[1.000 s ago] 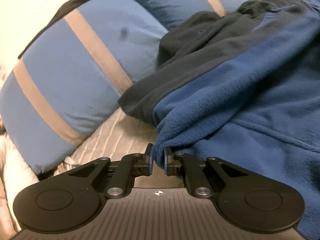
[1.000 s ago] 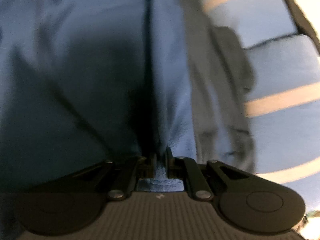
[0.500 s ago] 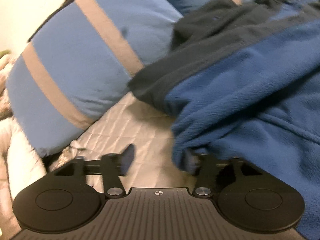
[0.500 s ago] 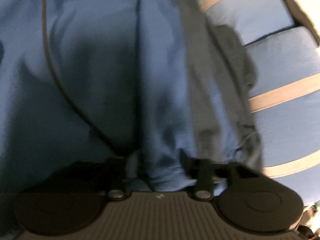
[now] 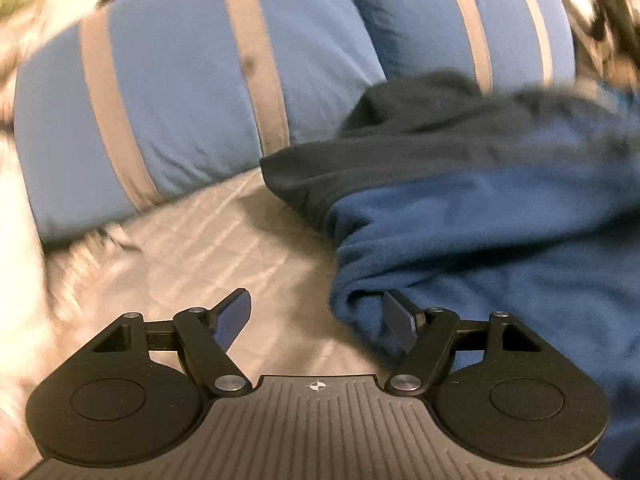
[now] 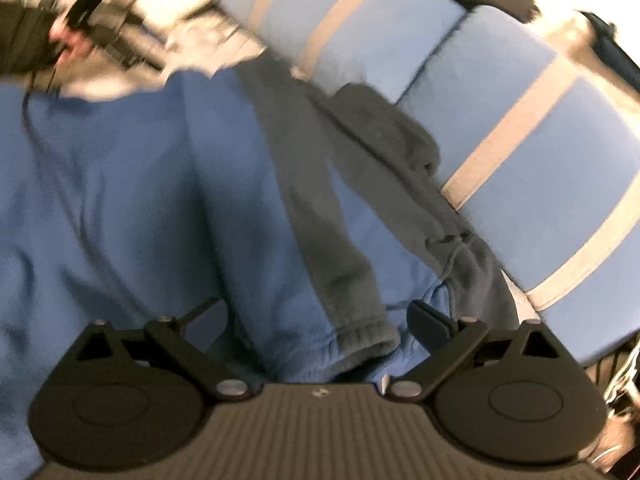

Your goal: Fold clothes

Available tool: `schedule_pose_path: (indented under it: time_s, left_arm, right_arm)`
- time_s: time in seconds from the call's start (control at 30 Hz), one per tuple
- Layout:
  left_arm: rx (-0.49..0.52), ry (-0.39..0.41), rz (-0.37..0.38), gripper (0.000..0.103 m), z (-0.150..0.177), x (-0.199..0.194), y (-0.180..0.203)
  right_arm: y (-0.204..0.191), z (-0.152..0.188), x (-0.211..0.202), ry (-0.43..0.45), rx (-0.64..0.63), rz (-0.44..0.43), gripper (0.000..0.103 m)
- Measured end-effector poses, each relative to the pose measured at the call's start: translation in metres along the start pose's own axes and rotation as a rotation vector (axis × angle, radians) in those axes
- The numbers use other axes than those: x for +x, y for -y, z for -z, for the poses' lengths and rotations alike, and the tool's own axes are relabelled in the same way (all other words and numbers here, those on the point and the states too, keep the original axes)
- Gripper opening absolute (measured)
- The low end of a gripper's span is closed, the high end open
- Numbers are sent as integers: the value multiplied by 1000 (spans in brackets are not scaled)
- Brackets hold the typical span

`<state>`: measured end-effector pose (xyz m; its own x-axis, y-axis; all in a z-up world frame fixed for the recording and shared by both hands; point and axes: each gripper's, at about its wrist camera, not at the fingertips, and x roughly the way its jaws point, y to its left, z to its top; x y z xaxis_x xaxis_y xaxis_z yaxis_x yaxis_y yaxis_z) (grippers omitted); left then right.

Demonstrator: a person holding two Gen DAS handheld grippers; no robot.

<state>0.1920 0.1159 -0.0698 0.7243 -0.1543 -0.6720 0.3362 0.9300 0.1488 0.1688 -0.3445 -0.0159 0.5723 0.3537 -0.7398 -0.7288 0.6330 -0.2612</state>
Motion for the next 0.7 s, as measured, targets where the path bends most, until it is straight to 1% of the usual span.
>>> schedule_pose_path:
  time_s: [0.1, 0.27, 0.4, 0.43, 0.47, 0.5, 0.53, 0.57, 0.6, 0.67, 0.7]
  left_arm:
    - [-206, 11, 116, 73, 2, 2, -21]
    - [-466, 14, 223, 73, 9, 22, -46]
    - [-675, 17, 309, 72, 14, 39, -66]
    - [-708, 18, 324, 72, 17, 42, -69]
    - [-719, 19, 333, 71, 20, 45, -70]
    - [-731, 20, 342, 67, 23, 48, -71]
    - [-742, 21, 351, 45, 26, 51, -72]
    - [-754, 22, 361, 28, 30, 55, -73]
    - [-765, 23, 370, 16, 33, 58, -74]
    - [-773, 31, 379, 15, 39, 61, -75]
    - [-753, 43, 369, 15, 42, 60, -74]
  right_arm:
    - [16, -19, -7, 50, 84, -4, 100]
    - [23, -51, -9, 104, 120, 28, 100]
    - [25, -77, 9, 123, 144, 36, 100]
    - [25, -84, 14, 126, 149, 35, 100]
    - [24, -91, 21, 125, 148, 27, 100]
    - [23, -98, 28, 124, 147, 20, 100]
    - [21, -105, 36, 123, 146, 12, 100]
    - [20, -112, 43, 123, 145, 4, 100]
    - [18, -119, 50, 122, 144, -4, 100]
    - [16, -133, 64, 121, 142, -20, 100]
    - [14, -140, 71, 120, 141, -27, 99]
